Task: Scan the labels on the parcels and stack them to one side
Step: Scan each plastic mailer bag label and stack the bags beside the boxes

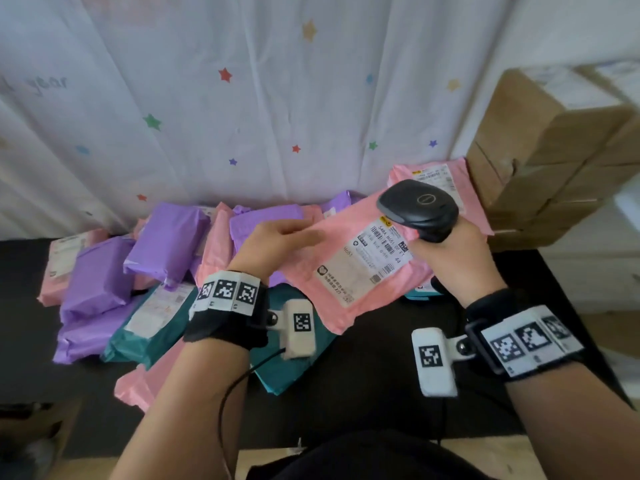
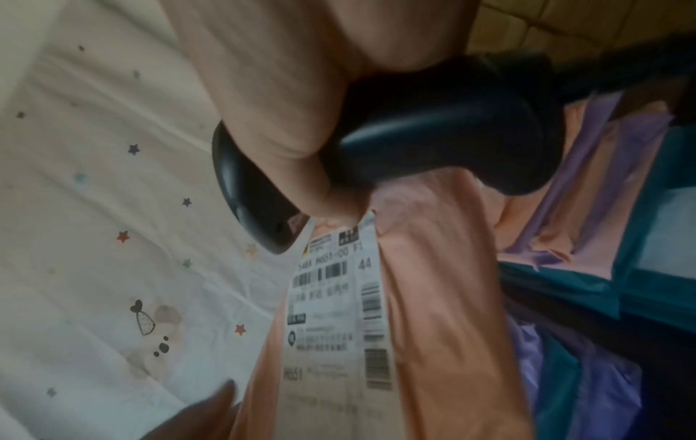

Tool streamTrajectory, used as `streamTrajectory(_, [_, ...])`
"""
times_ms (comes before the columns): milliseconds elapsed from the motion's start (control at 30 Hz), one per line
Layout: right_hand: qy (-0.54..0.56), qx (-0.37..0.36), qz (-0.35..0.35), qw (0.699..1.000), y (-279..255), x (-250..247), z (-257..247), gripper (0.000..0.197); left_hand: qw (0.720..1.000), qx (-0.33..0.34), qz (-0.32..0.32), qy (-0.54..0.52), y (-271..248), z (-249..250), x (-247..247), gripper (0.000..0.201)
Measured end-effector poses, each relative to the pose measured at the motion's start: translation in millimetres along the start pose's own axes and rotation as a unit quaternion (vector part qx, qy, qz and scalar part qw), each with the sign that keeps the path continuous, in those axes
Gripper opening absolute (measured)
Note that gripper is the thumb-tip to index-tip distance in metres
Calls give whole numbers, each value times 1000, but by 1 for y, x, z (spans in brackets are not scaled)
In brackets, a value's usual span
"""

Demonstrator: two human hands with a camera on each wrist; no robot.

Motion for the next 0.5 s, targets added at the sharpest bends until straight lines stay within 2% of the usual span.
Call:
streamTrajectory(67, [-33,-16,3,999,1,1,-5,20,991,-9,-76,110,2,-3,11,23])
streamTrajectory(167, [-45,-39,38,998,-1,1,-10,15,989,1,-92,118,6,-3,23,19])
streamTrajectory(267, [8,-43,87,995,-2,-2,-9,23,994,10,-25,104,11,-7,28,19])
streamTrajectory(333, [51,-34,103,993,-5,-2,-8,20,997,5,33,75,13,-12,29,18])
streamTrajectory(400, [73,-21,79,994,-6,4,-6,12,997,-25,72,9,13,-20,31,17])
streamTrajectory(500, [139,54,-17,989,-8,20,6,16,989,-62,110,-70,11,-32,35,18])
Point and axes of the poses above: each hand's wrist, its own y-axis towards the middle knuckle, its own x-axis out of the palm, z = x × y, the point moved 5 cm from there along y, towards the middle knuckle, and after that the axes turned 12 degrees about x, right-handed, at the moved point
